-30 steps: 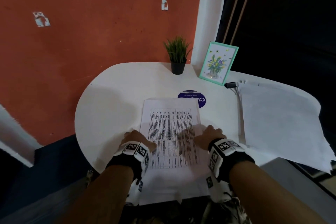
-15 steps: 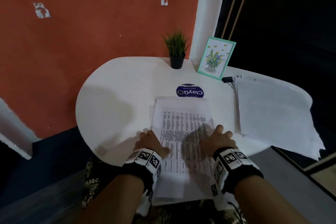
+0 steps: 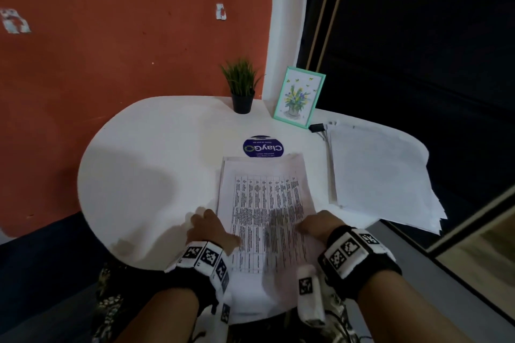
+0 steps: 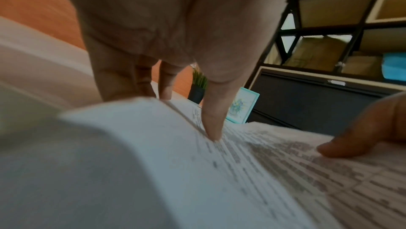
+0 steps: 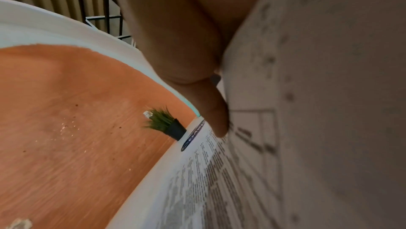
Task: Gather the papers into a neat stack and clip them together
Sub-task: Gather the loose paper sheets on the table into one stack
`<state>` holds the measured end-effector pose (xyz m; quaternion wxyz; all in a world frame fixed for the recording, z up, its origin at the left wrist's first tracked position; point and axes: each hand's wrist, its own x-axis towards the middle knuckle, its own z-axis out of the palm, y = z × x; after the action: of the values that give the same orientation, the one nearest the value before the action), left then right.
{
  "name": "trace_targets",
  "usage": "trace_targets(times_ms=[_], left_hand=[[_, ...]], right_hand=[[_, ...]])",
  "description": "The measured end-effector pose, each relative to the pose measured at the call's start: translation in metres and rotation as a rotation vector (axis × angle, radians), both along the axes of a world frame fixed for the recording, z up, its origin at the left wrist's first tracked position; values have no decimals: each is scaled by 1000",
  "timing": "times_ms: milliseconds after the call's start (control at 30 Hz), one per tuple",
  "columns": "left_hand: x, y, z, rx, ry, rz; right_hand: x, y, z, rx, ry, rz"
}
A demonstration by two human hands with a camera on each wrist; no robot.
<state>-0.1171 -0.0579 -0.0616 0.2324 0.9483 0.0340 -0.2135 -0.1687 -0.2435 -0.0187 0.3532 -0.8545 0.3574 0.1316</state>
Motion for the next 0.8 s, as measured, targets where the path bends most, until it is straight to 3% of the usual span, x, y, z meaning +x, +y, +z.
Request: trace_targets(times_ms=[100,167,300,467,667,800], left_hand=[[8,5,-1,-139,44,64],[16,8,-2,-234,69,118],[32,11,-1,-408,100,224],[46,5,11,-655,82,231],[59,-30,47,-648,-146,156],[74,-79,50,-512,-193,53]], right_hand=[[8,-3,-2,108,-109,-32],[12,-6,-4,77,-193,23],[20,-9,6,261,-353,8],[31,-25,26,397,-471,22],[48,-58,46,427,-575,-38],[51,-99,46,231,-589,-117]])
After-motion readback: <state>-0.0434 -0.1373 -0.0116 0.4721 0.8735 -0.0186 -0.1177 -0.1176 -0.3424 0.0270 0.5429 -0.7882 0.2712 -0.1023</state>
